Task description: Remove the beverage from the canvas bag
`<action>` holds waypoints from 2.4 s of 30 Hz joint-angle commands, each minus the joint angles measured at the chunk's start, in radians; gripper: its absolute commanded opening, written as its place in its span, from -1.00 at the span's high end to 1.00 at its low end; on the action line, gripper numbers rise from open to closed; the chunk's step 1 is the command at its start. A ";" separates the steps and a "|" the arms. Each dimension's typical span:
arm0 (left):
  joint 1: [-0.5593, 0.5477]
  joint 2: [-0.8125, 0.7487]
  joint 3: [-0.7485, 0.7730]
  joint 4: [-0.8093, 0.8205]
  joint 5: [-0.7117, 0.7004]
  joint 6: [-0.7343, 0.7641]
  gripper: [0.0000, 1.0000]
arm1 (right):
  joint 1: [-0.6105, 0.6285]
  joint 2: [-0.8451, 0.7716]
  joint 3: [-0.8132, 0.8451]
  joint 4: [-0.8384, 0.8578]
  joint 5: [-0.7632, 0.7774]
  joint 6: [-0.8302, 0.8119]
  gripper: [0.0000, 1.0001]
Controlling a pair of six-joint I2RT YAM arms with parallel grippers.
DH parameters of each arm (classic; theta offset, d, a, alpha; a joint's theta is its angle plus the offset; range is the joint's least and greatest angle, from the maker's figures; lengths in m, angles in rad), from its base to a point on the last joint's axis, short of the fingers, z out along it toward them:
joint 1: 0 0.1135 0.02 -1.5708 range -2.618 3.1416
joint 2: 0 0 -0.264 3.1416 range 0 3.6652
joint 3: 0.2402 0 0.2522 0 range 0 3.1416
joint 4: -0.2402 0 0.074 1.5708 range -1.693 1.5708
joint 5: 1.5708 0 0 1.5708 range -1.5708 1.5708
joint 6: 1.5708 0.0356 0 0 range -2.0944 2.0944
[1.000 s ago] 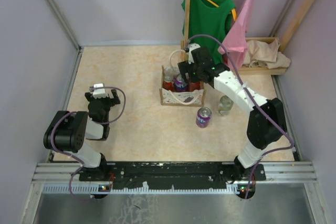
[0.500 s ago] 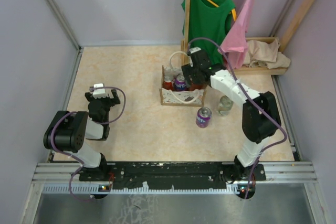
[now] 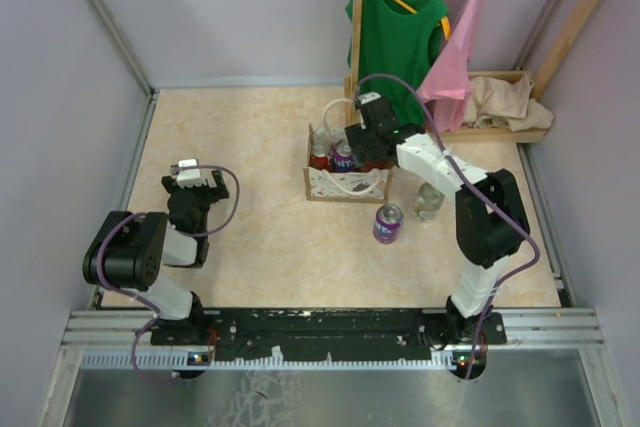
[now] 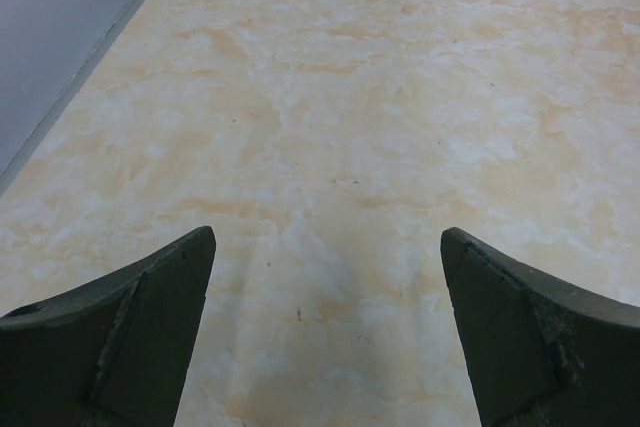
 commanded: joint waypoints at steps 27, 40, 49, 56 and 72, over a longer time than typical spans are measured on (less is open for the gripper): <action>-0.001 0.006 -0.005 0.018 -0.004 0.004 -1.00 | -0.010 0.014 -0.095 0.172 0.046 0.008 1.00; -0.002 0.007 -0.006 0.018 -0.004 0.005 -1.00 | 0.008 -0.180 -0.091 0.302 0.033 -0.034 1.00; -0.001 0.007 -0.006 0.018 -0.003 0.005 -1.00 | 0.042 -0.252 -0.089 0.315 0.061 -0.047 1.00; 0.000 0.007 -0.007 0.018 -0.004 0.005 -1.00 | 0.085 -0.302 -0.037 0.287 0.091 -0.068 1.00; -0.001 0.007 -0.006 0.018 -0.004 0.005 -1.00 | 0.201 -0.562 0.037 0.246 0.226 -0.117 1.00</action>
